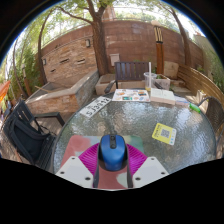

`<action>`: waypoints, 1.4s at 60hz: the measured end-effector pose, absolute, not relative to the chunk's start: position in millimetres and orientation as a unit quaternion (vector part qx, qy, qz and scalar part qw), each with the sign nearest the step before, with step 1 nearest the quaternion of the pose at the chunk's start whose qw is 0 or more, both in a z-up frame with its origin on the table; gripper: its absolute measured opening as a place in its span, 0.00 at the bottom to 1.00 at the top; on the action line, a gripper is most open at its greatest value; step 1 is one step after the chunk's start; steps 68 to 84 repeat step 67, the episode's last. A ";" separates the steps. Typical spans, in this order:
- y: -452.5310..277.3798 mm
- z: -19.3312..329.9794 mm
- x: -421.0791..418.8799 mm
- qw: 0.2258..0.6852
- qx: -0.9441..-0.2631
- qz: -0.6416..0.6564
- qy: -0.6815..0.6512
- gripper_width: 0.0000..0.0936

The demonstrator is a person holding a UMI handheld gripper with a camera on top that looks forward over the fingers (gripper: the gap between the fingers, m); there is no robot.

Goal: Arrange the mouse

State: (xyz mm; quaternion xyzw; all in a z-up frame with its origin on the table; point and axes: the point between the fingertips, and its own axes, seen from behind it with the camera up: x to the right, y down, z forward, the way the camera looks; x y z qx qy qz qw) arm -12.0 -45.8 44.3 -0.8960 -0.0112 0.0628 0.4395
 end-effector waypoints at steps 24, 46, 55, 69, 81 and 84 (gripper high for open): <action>-88.3 55.6 -23.5 0.414 -0.910 0.010 -0.024 0.91; -179.3 149.6 -40.2 0.426 -0.904 -0.024 -0.026 0.91; -200.4 152.9 -47.0 0.421 -0.906 -0.021 -0.023 0.91; -205.0 155.9 -47.4 0.424 -0.905 -0.031 -0.031 0.91; -205.0 155.9 -47.4 0.424 -0.905 -0.031 -0.031 0.91; -205.0 155.9 -47.4 0.424 -0.905 -0.031 -0.031 0.91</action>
